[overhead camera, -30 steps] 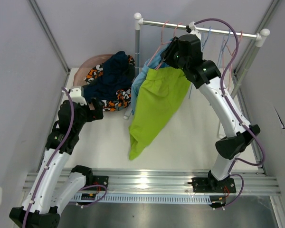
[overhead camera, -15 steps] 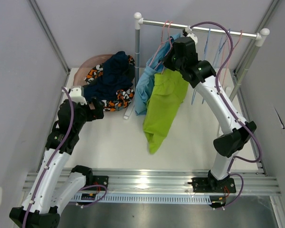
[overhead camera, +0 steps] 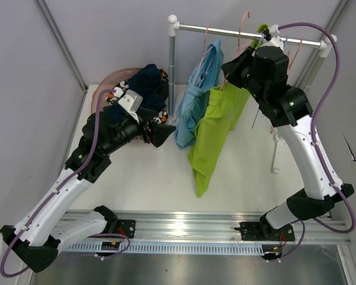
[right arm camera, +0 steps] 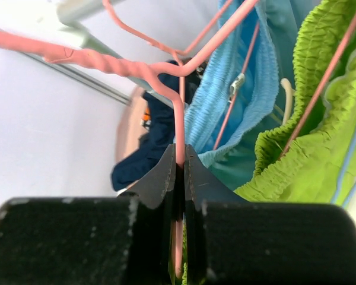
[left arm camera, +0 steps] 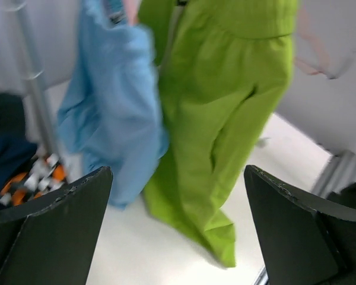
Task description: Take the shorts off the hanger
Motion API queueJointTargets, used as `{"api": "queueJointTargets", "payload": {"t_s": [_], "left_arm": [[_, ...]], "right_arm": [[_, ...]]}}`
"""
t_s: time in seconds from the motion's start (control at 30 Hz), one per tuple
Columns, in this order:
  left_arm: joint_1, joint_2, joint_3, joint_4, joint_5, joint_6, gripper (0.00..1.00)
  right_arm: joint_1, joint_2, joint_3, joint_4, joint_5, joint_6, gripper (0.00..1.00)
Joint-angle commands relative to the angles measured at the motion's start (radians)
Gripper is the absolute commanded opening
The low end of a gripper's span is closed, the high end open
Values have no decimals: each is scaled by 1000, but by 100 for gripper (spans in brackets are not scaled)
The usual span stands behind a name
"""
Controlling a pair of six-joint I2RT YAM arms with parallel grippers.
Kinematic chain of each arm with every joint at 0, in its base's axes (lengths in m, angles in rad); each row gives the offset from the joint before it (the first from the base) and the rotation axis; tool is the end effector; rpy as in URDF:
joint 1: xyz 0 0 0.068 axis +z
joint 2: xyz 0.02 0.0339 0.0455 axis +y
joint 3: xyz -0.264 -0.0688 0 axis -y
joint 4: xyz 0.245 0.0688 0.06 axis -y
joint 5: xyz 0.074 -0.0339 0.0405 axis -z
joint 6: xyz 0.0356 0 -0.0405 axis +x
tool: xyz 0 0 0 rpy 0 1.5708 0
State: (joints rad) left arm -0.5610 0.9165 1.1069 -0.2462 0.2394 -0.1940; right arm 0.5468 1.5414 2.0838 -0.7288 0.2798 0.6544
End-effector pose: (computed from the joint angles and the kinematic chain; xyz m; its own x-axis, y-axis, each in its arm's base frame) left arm 0.1623 -0.1119 0.4222 -0.1846 -0.1052 -0.9772 0.6948 0.6893 -0.2055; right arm 0.2592 0.1463 0.5352 -0.2887 0.5091 -0.8108 -0.1162 0.8220 0.5575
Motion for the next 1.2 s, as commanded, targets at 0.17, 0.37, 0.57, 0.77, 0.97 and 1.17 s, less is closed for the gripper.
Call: {"api": "queueJointTargets", "payload": {"t_s": [0.17,0.37,0.57,0.77,0.97,1.17], "left_arm": [[-135,137,18,320,190,-65,99],[-241,246,57,374,189,-47,99],[-306,335,77,404,134,-45,88],[-330,383,99,417,20,-36,6],[-358,348,51,435,-58,-15,0],[-499,178,-194,406,-179,-10,0]], "right_arm": [[12,-156,-123,134,-34,62,0],[12,-181,-145,135,-54,80,0],[13,-193,-128,135,-65,85,0],[12,-213,-128,127,-80,100,0],[12,-233,-134,132,-74,97,0],[-60,-159,-1,89,-122,77,0]]}}
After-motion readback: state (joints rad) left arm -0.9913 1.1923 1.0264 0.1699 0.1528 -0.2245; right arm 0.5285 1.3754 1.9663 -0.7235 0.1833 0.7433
